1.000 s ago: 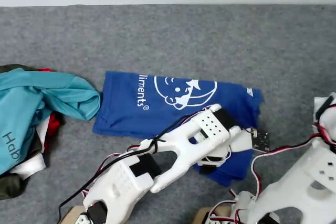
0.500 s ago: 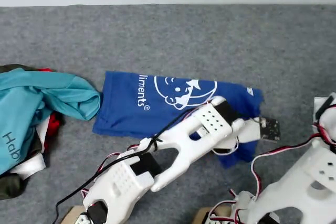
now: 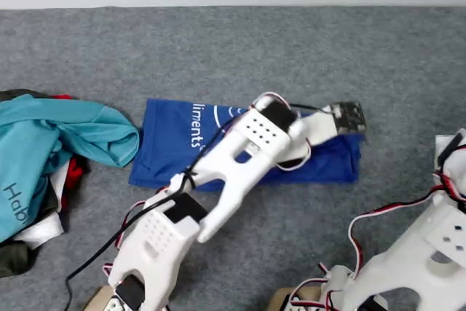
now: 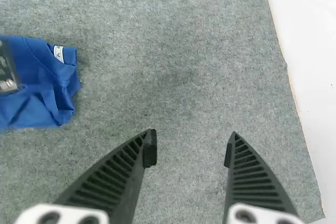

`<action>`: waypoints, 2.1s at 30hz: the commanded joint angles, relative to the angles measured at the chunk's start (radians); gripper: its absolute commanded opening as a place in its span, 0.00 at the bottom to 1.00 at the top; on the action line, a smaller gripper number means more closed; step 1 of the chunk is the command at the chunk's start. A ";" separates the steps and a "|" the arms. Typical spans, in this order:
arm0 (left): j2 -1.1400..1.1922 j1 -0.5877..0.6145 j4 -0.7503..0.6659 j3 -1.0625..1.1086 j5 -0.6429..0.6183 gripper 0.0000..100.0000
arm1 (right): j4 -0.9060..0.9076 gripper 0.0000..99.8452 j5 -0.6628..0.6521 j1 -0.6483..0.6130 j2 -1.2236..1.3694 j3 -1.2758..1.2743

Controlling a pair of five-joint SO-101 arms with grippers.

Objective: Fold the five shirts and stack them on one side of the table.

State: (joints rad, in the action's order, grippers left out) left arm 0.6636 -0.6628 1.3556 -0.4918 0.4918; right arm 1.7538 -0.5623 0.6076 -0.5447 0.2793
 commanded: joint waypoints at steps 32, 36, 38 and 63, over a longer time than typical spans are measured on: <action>0.324 0.126 0.400 -0.720 -0.029 0.17 | 0.038 0.22 0.008 -0.013 -0.104 -0.130; 0.293 0.097 0.399 -0.627 -0.028 0.17 | 0.036 0.22 0.008 -0.091 -0.136 -0.232; 0.292 0.104 0.396 -0.602 -0.026 0.17 | 0.036 0.22 0.008 -0.117 -0.156 -0.262; 0.222 0.215 0.400 -0.702 -0.009 0.17 | 0.036 0.22 0.006 -0.128 -0.260 -0.356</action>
State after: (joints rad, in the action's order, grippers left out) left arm 1.0150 -0.4281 1.7300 -1.1792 0.4918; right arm 1.7553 -0.5623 0.4941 -0.7795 -0.0875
